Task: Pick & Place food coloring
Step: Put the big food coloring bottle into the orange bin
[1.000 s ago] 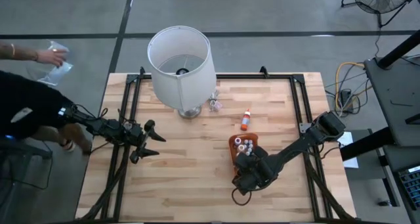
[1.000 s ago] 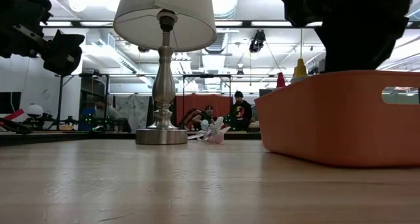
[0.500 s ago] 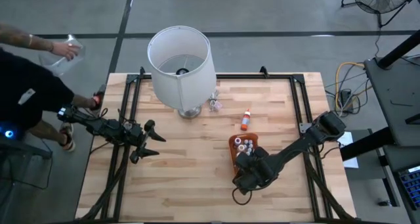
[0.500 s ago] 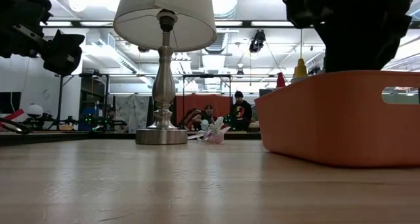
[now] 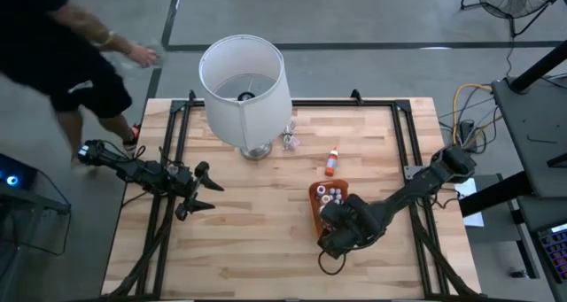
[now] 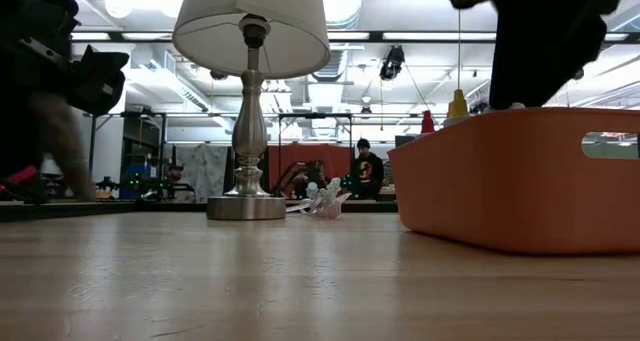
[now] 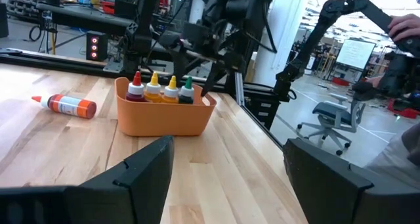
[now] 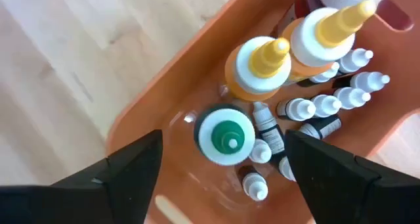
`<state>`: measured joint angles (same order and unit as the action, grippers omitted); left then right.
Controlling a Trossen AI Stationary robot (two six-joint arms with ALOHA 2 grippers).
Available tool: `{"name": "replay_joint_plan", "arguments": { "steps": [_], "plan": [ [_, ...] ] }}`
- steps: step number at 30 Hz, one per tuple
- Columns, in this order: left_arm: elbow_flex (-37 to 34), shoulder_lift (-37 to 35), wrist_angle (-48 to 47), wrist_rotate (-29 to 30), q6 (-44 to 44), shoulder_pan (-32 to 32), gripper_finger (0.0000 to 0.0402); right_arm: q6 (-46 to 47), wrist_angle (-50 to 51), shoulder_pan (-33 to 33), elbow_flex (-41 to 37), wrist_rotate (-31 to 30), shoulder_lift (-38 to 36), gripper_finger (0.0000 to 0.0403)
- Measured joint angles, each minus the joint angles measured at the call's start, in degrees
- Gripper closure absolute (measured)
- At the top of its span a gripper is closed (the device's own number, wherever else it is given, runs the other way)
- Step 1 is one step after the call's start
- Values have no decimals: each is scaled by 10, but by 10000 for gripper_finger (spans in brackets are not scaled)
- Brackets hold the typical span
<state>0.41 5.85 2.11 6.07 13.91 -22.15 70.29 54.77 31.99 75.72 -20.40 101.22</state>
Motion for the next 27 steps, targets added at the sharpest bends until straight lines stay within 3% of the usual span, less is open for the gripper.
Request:
{"name": "replay_joint_plan", "arguments": {
  "steps": [15, 21, 27],
  "plan": [
    [0, 0, 0, 0, 0, 0, 143, -133, 26, -32, 0, -5, -123, 45],
    [0, 0, 0, 0, 0, 0, 143, -135, 57, -88, 0, -3, -169, 44],
    [0, 0, 0, 0, 0, 0, 143, -135, 83, -177, 2, 48, -212, 44]
  ]
}}
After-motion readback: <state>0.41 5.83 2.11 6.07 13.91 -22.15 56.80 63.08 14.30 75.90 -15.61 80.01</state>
